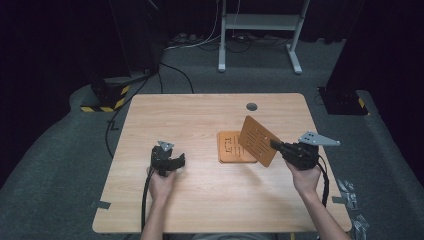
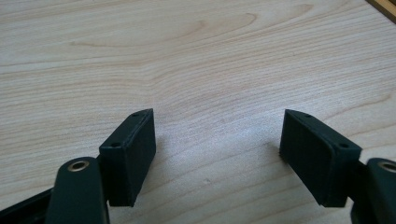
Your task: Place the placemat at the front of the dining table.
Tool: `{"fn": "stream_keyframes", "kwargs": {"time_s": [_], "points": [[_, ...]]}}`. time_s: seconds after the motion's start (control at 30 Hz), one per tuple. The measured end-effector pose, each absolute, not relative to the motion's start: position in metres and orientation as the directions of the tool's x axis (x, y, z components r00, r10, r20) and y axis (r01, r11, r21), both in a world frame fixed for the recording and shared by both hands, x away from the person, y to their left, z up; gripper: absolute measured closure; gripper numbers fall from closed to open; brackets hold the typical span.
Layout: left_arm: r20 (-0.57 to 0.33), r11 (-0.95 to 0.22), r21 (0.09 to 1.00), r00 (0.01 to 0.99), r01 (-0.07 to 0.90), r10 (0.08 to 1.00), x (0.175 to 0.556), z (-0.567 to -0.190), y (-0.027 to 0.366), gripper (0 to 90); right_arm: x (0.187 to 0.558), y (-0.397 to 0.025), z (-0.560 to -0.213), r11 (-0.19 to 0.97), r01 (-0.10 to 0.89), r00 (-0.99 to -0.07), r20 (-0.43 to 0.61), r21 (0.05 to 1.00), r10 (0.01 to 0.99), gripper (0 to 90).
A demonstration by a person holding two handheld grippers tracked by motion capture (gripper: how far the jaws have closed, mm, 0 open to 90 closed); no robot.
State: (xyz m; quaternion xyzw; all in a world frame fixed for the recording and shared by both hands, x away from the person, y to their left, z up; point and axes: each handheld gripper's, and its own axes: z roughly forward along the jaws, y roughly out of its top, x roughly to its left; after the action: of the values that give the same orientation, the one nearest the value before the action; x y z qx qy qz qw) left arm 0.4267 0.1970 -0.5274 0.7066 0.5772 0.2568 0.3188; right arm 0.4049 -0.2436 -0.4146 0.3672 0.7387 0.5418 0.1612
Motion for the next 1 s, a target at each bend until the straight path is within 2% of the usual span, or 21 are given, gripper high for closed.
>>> {"fn": "stream_keyframes", "kwargs": {"time_s": [0.13,1.0], "points": [[0.001,-0.139,0.745,0.207,0.652,0.978,0.427,-0.527,0.197,26.8,0.405,-0.249,-0.416,0.168,0.373,-0.663,0.135,0.912,0.736,86.5],[-0.004,-0.132,0.746,0.203,0.652,0.979,0.427,-0.527,0.197,26.3,0.417,-0.270,-0.412,0.113,0.387,-0.615,0.165,0.915,0.771,86.4]]}}
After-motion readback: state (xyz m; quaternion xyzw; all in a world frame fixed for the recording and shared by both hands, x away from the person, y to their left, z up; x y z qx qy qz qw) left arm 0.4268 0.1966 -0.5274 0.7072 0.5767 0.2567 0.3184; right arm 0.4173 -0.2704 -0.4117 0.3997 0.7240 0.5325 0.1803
